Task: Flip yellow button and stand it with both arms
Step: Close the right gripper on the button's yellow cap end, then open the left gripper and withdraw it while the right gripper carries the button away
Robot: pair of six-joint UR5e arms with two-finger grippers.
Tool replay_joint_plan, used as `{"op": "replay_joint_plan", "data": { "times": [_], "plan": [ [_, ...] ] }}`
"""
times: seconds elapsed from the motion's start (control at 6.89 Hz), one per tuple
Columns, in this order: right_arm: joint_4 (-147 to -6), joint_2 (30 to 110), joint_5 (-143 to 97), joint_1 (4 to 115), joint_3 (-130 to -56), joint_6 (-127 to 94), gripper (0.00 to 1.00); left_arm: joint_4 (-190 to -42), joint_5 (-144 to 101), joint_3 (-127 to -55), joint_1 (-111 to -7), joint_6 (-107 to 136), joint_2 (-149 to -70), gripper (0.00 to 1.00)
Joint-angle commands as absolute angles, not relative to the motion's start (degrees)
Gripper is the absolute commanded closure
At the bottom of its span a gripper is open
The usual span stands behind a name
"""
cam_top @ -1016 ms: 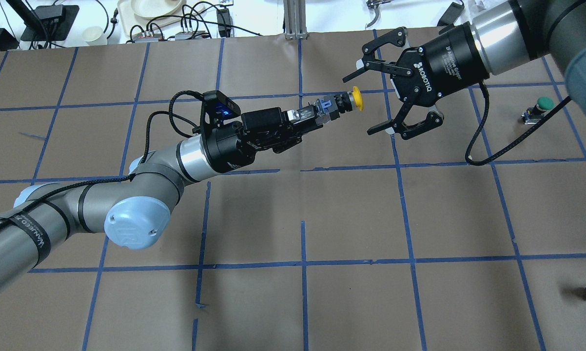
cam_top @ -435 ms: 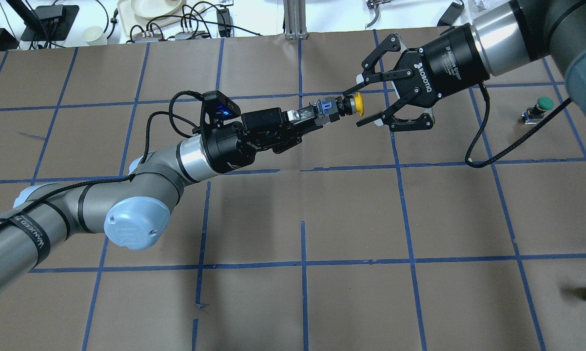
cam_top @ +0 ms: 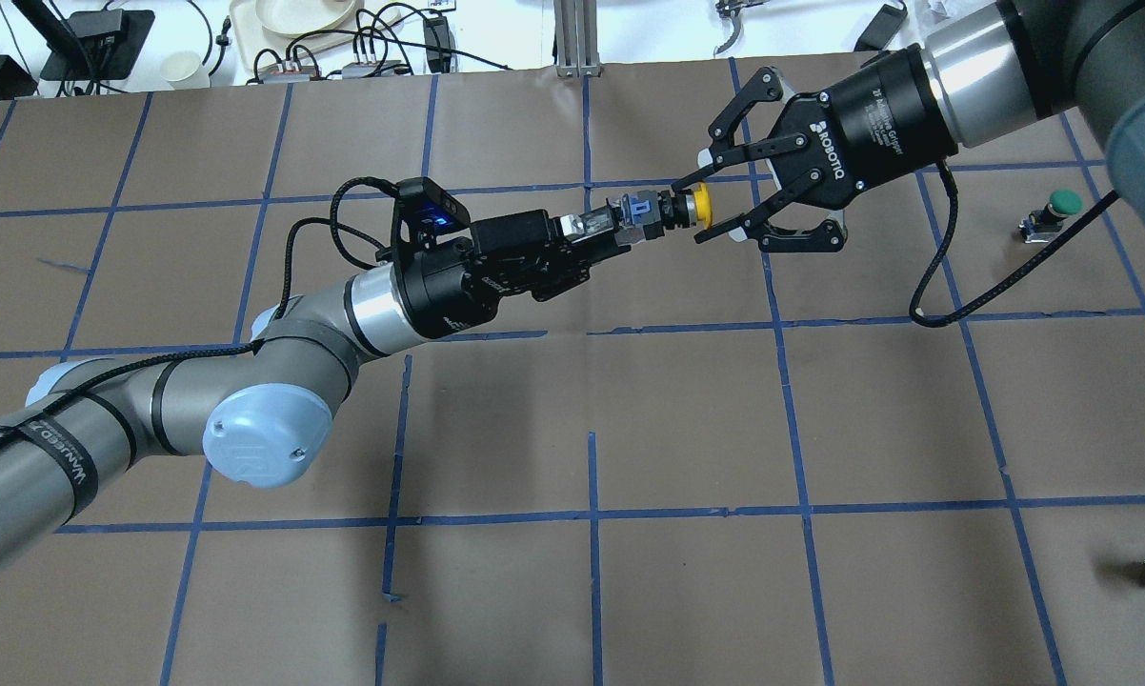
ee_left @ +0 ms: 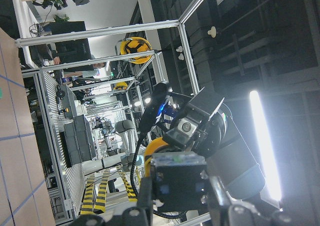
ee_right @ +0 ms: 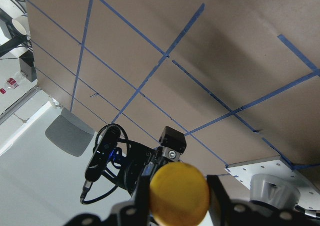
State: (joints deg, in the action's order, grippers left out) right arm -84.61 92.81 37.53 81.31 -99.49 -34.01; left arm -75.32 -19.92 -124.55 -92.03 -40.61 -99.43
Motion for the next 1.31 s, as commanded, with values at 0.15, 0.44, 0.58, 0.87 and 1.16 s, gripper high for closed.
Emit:
{"op": "replay_joint_plan", "data": {
  "times": [0.15, 0.44, 0.58, 0.87, 1.16],
  "plan": [
    [-84.6, 92.6, 37.7, 81.0, -99.3, -34.0, 0.70, -74.5, -19.3, -123.9, -91.9, -35.5, -99.1, 0.00],
    [-85.4, 92.3, 44.3, 78.2, -96.3, -32.7, 0.70, -74.3, -12.6, -121.5, -91.3, -28.1, -97.7, 0.00],
    [-85.4, 92.3, 48.4, 75.0, -96.1, -27.2, 0.73, -74.3, -2.3, -117.3, -91.0, -22.4, -97.2, 0.00],
    [-84.7, 92.0, 61.9, 68.7, -96.5, -8.2, 0.73, -67.6, 21.2, -106.7, -91.4, 3.4, -97.3, 0.00],
    [-85.8, 91.8, 75.2, 64.7, -98.1, 20.3, 0.73, -60.8, 37.4, -100.5, -92.0, 22.3, -96.6, 0.00]
  ]
}}
